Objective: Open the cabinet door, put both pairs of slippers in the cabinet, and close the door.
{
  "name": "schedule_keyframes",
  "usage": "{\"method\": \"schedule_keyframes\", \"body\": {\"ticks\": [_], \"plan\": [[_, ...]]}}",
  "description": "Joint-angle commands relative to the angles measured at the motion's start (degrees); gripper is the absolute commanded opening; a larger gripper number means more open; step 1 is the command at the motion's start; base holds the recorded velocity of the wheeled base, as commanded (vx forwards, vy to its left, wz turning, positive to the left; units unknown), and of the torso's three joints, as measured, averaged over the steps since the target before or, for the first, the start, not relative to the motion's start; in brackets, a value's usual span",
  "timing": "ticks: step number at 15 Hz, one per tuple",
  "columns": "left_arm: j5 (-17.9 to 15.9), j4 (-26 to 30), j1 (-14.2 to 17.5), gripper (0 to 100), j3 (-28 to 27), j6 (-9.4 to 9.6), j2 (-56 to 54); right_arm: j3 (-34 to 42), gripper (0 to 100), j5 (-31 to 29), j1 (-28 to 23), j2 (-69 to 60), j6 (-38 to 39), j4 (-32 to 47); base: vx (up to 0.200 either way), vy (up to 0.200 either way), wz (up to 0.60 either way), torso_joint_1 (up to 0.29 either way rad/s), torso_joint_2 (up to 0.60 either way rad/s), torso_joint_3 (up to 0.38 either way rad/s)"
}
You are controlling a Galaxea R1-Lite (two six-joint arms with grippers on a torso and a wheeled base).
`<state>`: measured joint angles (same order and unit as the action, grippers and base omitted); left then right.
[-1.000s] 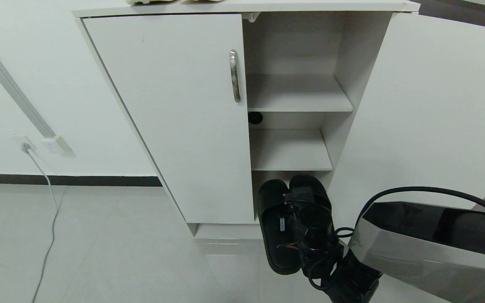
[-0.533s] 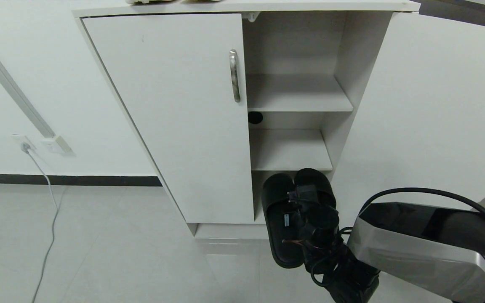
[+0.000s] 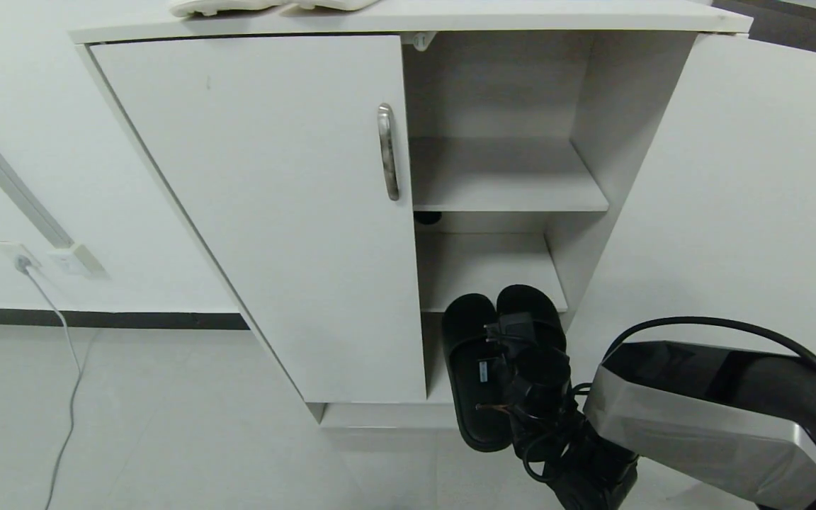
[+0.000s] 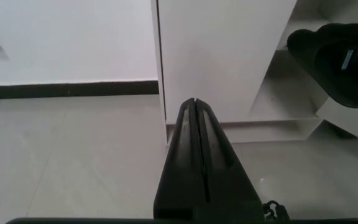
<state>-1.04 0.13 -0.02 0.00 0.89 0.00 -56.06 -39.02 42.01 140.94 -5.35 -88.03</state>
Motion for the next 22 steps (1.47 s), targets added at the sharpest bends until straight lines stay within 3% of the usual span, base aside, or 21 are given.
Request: {"method": "schedule_keyframes", "body": {"ticks": [1, 5, 9, 15, 17, 22], "plan": [[-0.02, -0.05, 0.02, 0, 0.00, -0.01, 0.09, -0.01, 0, 0.00, 0.00, -0.05, -0.01, -0.04, 0.200, 0.000, 0.00, 0.007, 0.00, 0.002], [0.07, -0.05, 0.02, 0, 0.00, -0.01, 0.09, -0.19, 0, 0.00, -0.17, 0.48, 0.17, 0.31, 0.200, 0.000, 0.00, 0.002, 0.00, 0.000], [0.07, -0.05, 0.02, 0, 0.00, -0.01, 0.00, -3.44, 0, 0.09, -0.96, 1.27, 0.43, 2.25, 0.000, 0.000, 0.00, 0.000, 0.00, 0.000], [0.07, -0.05, 0.02, 0, 0.00, -0.10, 0.00, -14.78, 0, 1.84, -4.04, 1.27, 4.38, 17.98, 0.000, 0.000, 0.00, 0.000, 0.00, 0.000], [0.07, -0.05, 0.02, 0, 0.00, -0.01, 0.00, -19.52, 0, 3.51, -5.27, 1.36, 7.46, 26.86, 0.000, 0.000, 0.00, 0.000, 0.00, 0.000], [0.25, -0.05, 0.02, 0, 0.00, 0.08, 0.00, -30.68, 0, 3.78, -7.12, 4.26, 7.37, 35.21, 0.000, 0.000, 0.00, 0.000, 0.00, 0.000]]}}
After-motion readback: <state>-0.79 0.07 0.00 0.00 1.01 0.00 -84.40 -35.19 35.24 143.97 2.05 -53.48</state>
